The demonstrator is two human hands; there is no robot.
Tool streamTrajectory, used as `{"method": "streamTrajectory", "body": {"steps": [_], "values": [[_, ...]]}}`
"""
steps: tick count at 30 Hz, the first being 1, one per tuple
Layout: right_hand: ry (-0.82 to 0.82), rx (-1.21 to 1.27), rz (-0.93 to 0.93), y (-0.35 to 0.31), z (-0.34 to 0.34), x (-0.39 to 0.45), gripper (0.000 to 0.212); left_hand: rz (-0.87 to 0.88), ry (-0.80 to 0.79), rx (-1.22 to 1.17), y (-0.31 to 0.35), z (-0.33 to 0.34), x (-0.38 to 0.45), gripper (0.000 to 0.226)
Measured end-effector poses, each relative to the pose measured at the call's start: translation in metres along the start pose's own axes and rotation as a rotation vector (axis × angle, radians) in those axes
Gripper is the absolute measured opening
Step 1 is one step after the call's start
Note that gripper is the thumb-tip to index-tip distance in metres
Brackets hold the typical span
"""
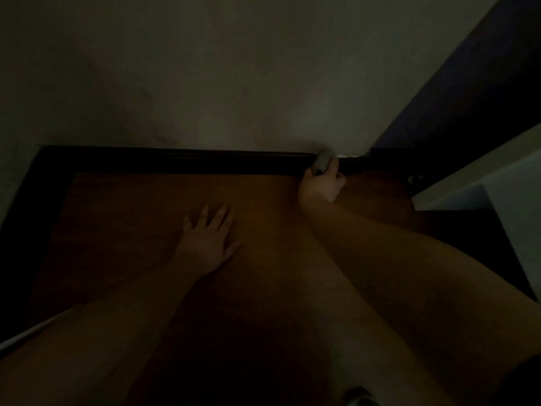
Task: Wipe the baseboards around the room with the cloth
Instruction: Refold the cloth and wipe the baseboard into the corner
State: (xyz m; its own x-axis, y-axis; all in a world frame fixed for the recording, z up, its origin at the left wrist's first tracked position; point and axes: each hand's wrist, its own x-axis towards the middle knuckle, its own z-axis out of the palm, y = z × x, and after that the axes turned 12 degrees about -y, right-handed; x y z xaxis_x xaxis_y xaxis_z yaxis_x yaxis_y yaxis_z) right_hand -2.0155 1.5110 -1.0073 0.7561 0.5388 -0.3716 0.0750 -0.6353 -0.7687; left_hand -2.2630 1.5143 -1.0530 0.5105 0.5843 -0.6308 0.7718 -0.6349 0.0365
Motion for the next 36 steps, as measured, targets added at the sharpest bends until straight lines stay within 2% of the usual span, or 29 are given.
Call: {"method": "streamTrajectory", "body": {"steps": [8, 13, 19, 22, 26, 29, 33, 36], "values": [[-0.202, 0.074, -0.082, -0.027, 0.098, -0.059, 0.062, -0.147, -0.047, -0.086, -0.046, 0.015, -0.026, 0.078], [-0.165, 0.154, -0.077, -0.036, 0.127, -0.073, 0.062, -0.214, -0.022, -0.112, -0.077, 0.042, -0.047, 0.078], [-0.219, 0.069, -0.107, -0.043, 0.141, -0.088, 0.064, -0.292, 0.009, -0.149, -0.094, 0.055, -0.061, 0.078], [-0.319, -0.083, -0.168, -0.042, 0.124, -0.086, 0.063, -0.329, 0.047, -0.194, -0.089, 0.048, -0.06, 0.074], [-0.454, -0.025, -0.204, -0.04, 0.093, -0.071, 0.058, -0.286, 0.025, -0.163, -0.079, 0.037, -0.055, 0.073], [-0.519, 0.07, -0.213, -0.034, 0.042, -0.057, 0.061, -0.202, 0.012, -0.089, -0.054, 0.019, -0.037, 0.073], [-0.476, -0.009, -0.183, -0.015, -0.041, -0.029, 0.06, 0.015, -0.041, -0.027, 0.006, -0.02, -0.007, 0.073], [-0.447, -0.153, -0.17, -0.008, -0.106, -0.011, 0.051, 0.163, -0.126, -0.026, 0.053, -0.042, 0.002, 0.076]]}}
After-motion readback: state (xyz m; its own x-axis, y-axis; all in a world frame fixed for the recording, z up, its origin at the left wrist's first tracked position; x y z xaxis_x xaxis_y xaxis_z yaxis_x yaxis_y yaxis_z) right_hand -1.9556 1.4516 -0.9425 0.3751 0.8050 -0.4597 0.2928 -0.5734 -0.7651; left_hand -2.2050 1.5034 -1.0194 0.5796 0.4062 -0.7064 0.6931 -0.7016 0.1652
